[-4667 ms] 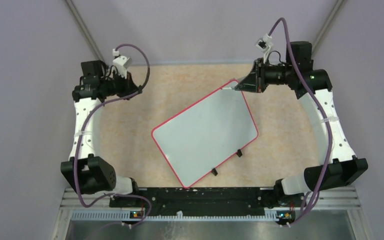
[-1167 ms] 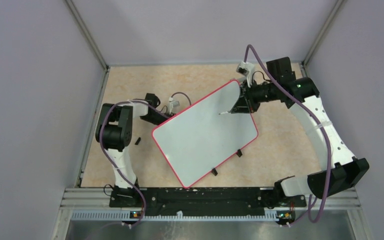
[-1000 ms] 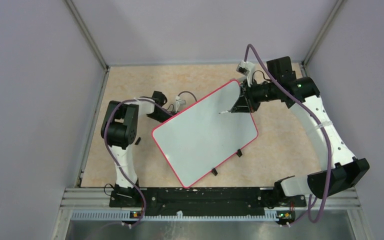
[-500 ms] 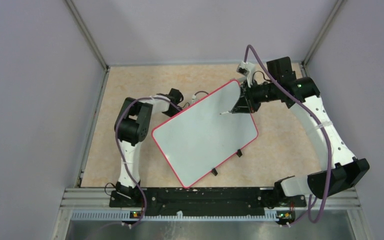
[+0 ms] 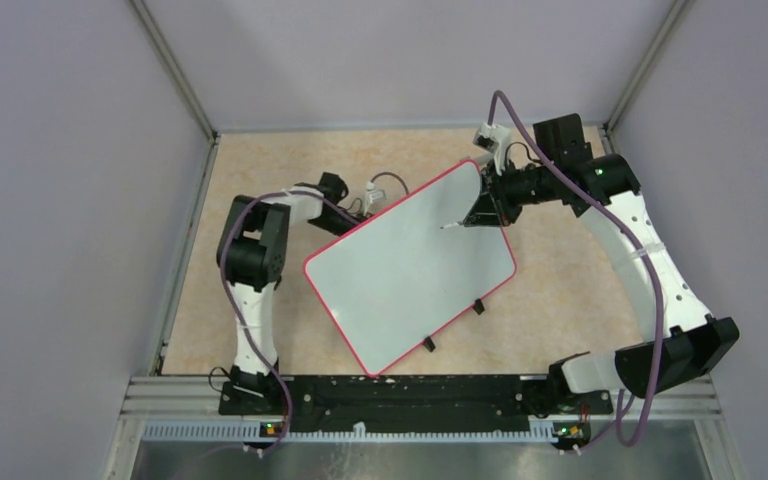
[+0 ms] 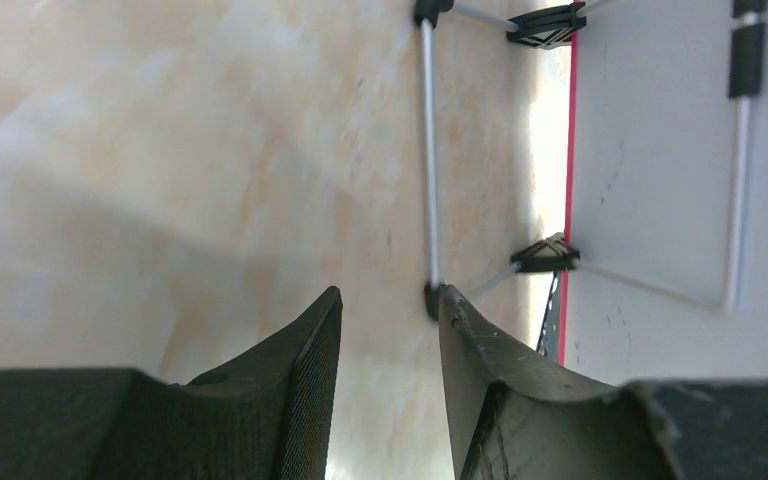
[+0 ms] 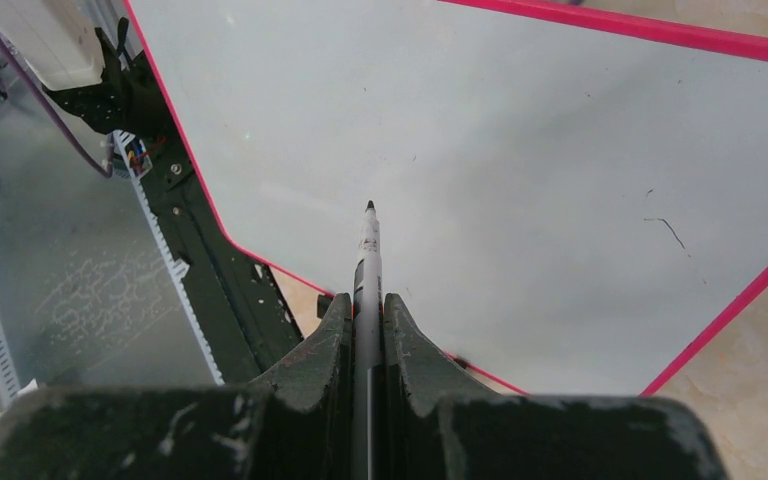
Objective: Write a sentence on the whiteboard
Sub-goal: Adjust the whiteboard stand at the center of the board.
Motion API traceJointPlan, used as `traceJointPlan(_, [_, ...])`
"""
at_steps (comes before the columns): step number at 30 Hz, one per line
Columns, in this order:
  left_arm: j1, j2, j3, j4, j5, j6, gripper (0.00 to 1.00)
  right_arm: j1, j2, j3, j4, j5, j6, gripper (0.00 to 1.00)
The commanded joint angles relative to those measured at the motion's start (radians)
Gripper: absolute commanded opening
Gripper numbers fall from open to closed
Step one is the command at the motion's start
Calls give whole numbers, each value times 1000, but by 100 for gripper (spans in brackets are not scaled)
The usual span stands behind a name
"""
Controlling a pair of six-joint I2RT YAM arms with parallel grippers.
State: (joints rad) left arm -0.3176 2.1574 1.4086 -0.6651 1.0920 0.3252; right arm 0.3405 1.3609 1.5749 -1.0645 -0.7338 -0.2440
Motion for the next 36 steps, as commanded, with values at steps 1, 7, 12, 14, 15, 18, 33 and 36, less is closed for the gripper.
traceJointPlan(1, [130, -153, -76, -123, 50, 142, 46, 10, -26, 43, 0, -5, -16, 0])
traceJointPlan(7, [193, -216, -233, -407, 40, 439, 39, 9, -25, 39, 4, -4, -9, 0])
traceJointPlan(12, [221, -228, -220, -504, 13, 506, 33, 9, -23, 43, 3, 1, -5, 0])
traceJointPlan(14, [222, -195, -203, -560, 7, 549, 29, 9, -27, 48, -2, 4, -8, 0])
traceJointPlan(15, [221, -180, -197, -590, 2, 568, 28, 9, -28, 48, 0, 6, -6, 0])
traceJointPlan(18, [199, -145, -228, -630, -59, 620, 25, 10, -26, 47, -3, 10, -6, 0])
traceJointPlan(33, [65, -83, -190, -444, -93, 375, 40, 10, -13, 56, 12, 9, 7, 0])
traceJointPlan(36, [55, -65, -193, -368, -79, 310, 41, 10, -20, 53, 9, 20, 1, 0])
